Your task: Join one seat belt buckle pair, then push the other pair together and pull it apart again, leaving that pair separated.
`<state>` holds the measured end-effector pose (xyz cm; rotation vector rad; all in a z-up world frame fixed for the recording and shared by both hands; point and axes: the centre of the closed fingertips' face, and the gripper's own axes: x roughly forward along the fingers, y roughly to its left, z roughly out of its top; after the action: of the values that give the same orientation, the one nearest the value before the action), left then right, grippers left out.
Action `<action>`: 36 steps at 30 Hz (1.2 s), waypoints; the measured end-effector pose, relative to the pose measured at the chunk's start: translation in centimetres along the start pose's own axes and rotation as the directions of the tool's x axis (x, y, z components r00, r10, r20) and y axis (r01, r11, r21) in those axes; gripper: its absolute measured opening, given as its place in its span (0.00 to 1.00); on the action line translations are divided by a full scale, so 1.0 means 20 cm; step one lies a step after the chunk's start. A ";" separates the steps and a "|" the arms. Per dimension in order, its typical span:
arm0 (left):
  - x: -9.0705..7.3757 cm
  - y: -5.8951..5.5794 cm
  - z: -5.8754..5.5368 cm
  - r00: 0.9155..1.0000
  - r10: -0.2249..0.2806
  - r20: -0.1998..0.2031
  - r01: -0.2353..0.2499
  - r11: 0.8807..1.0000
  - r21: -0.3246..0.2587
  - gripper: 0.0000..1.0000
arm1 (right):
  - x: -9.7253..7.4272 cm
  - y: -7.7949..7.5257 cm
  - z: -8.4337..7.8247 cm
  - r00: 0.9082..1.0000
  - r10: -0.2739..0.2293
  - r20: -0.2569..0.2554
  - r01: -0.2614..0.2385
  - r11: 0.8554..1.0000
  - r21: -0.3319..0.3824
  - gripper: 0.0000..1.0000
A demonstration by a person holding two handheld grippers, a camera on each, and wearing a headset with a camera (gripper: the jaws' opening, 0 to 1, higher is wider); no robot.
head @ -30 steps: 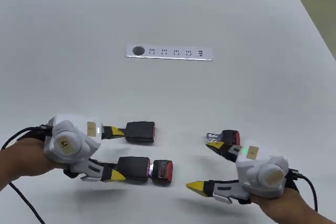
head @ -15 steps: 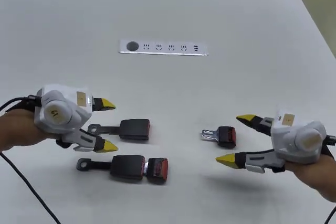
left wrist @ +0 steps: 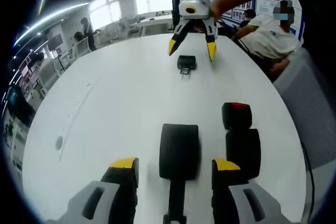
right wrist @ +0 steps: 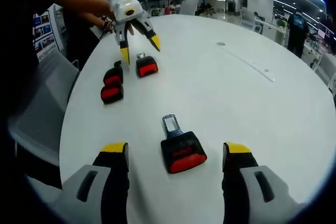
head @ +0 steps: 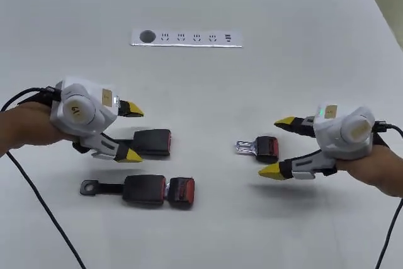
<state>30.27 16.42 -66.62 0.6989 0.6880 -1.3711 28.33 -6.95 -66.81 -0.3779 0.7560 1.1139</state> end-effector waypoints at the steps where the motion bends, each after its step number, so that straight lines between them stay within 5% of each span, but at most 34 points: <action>1: 0.01 0.00 0.00 1.000 -0.004 -0.001 0.004 1.000 0.008 0.58 | 0.00 -0.01 0.00 1.000 0.005 0.008 -0.006 1.000 0.017 0.73; 12: 0.07 -0.02 -0.03 0.999 -0.043 -0.017 0.044 0.999 0.012 0.55 | 0.03 -0.03 -0.07 0.999 0.029 -0.038 -0.029 1.000 -0.005 0.70; 14: 0.08 -0.04 -0.08 0.995 -0.066 -0.073 0.072 0.994 0.080 0.54 | 0.04 -0.03 -0.10 0.997 0.039 -0.064 -0.040 0.999 -0.017 0.68; 17: 0.10 -0.03 -0.05 0.997 -0.061 -0.037 0.062 0.998 0.018 0.52 | 0.04 -0.02 -0.13 0.996 0.027 -0.086 -0.032 0.998 -0.056 0.64; 25: 0.10 -0.06 -0.07 0.992 -0.114 -0.055 0.117 0.992 0.053 0.45 | 0.03 -0.05 -0.11 0.997 0.021 -0.077 -0.027 0.996 -0.081 0.59; 36: 0.10 -0.02 -0.06 0.994 -0.098 -0.042 0.099 0.995 0.018 0.35 | 0.06 -0.08 -0.08 0.997 0.009 -0.071 -0.017 0.993 -0.117 0.36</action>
<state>29.96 16.11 -68.99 0.7186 0.7503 -1.4589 29.53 -7.84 -68.80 -0.5146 0.7575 1.1652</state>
